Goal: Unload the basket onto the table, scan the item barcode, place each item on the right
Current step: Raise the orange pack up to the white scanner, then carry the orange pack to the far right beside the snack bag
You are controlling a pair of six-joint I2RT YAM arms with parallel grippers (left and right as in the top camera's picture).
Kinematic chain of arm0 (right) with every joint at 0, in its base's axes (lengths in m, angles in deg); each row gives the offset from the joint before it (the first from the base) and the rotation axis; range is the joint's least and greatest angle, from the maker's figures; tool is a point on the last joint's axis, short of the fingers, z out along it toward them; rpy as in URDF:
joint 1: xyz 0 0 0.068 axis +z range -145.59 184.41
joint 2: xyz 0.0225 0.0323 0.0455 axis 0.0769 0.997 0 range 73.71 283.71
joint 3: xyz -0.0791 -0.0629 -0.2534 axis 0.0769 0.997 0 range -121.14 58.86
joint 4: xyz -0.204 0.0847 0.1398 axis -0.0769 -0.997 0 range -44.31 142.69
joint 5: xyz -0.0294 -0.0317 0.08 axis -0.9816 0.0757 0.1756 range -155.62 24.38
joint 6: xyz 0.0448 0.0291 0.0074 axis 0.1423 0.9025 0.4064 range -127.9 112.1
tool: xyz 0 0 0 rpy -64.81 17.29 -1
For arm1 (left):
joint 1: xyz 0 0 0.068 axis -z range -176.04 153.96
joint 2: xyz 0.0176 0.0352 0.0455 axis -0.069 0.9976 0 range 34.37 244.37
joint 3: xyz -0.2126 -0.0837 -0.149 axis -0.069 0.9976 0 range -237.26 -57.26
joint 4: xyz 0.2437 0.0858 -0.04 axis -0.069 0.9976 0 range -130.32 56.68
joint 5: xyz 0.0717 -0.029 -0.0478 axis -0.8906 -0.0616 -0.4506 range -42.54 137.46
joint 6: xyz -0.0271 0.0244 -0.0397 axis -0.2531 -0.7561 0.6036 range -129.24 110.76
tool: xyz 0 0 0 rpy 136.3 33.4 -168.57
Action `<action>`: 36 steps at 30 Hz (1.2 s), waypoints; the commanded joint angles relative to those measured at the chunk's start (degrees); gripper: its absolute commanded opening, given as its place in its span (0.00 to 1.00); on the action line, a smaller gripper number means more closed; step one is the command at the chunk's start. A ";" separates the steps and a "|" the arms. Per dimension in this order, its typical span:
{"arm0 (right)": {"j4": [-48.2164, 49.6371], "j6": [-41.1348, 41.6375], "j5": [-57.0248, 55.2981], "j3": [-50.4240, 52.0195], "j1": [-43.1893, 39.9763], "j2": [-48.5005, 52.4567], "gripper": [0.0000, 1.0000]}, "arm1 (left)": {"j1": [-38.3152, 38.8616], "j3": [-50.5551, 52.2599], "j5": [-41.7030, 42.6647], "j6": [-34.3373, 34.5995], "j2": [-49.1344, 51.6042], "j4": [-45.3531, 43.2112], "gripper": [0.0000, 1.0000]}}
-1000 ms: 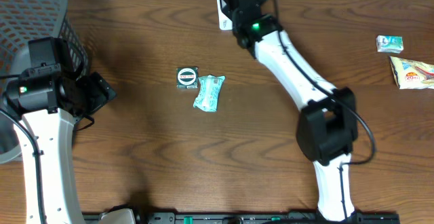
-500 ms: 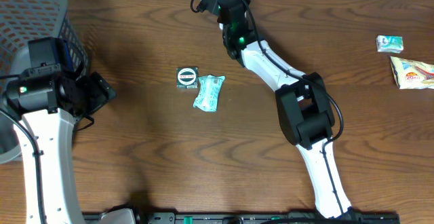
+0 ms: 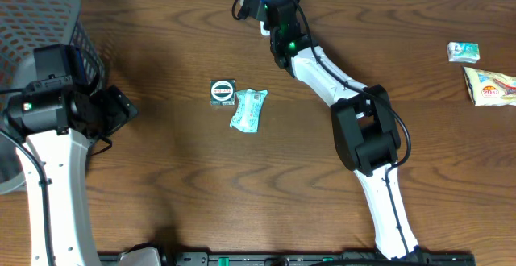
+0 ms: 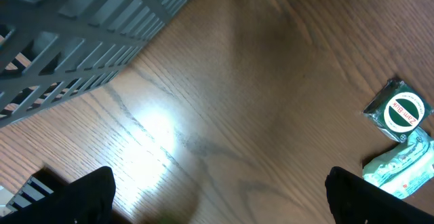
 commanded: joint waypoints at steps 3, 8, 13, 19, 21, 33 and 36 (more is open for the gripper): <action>0.72 -0.98 -2.43 -0.44 -0.35 -0.59 0.01 | -0.17 0.13 -0.94 0.33 -0.24 0.26 0.98; 0.72 -0.96 -2.56 -0.44 -0.61 -1.03 0.01 | -0.17 0.13 -0.94 0.33 -0.24 0.26 0.98; 0.20 -0.90 -2.51 -0.44 -0.44 -1.05 0.01 | -0.17 0.13 -0.94 0.33 -0.24 0.26 0.97; 0.26 1.86 -2.56 -0.44 -0.39 -1.77 0.01 | -0.17 0.13 -0.94 0.33 -0.24 0.26 0.98; 0.20 3.13 -2.58 -0.44 -0.42 -2.69 0.01 | -0.17 0.13 -0.94 0.33 -0.24 0.26 0.98; -8.50 19.93 -2.80 -0.44 -4.39 -14.82 0.01 | -0.17 0.13 -0.94 0.33 -0.24 0.26 0.98; -14.86 26.60 -2.29 -0.44 -7.04 -17.62 0.01 | -0.17 0.13 -0.94 0.33 -0.24 0.26 0.97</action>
